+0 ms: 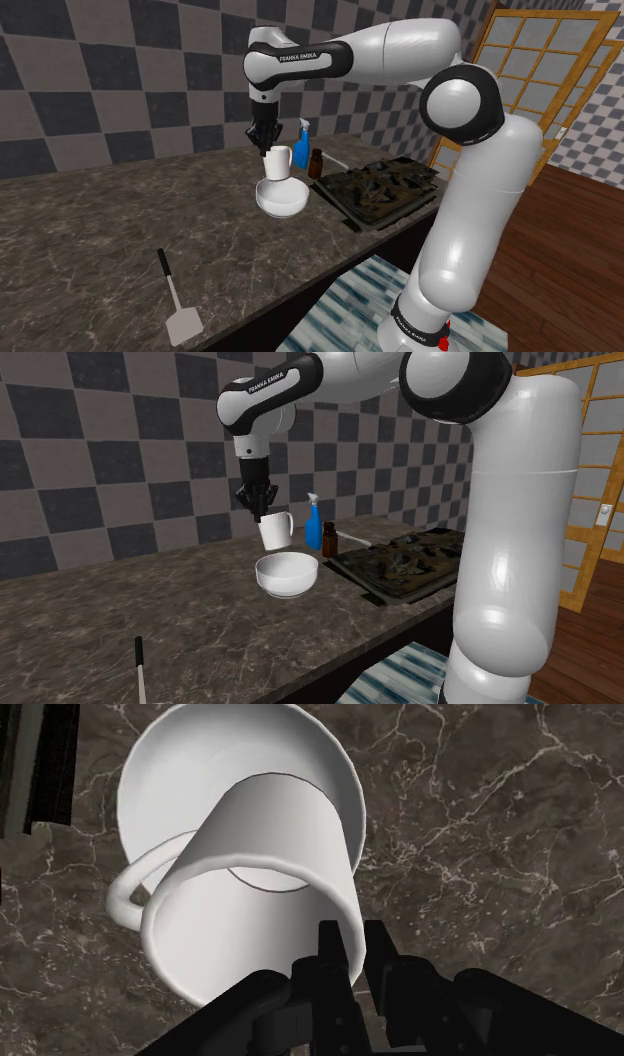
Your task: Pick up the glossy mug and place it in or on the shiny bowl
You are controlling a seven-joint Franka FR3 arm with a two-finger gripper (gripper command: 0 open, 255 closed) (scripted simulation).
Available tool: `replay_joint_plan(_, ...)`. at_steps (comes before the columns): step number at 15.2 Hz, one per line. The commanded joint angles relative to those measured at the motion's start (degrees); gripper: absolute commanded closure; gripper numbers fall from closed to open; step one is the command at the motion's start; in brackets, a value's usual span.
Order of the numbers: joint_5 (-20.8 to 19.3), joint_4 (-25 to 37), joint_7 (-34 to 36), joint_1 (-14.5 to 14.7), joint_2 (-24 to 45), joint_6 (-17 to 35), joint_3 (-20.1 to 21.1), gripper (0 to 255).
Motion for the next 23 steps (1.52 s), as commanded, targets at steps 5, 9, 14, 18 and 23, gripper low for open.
replay_joint_plan(5, -0.02, -1.29, 2.77, 1.38, 1.03, 2.2, 1.21, 255)
replay_joint_plan(9, -0.04, -3.93, 2.88, 1.37, 1.38, 5.19, 1.2, 255)
replay_joint_plan(14, -0.06, -6.92, 3.02, 1.35, 2.08, 8.88, 1.19, 255)
replay_joint_plan(18, -0.08, -9.06, 3.13, 1.33, 2.85, 11.79, 1.19, 255)
replay_joint_plan(23, -0.08, -9.42, 3.15, 1.32, 3.01, 12.31, 1.19, 255)
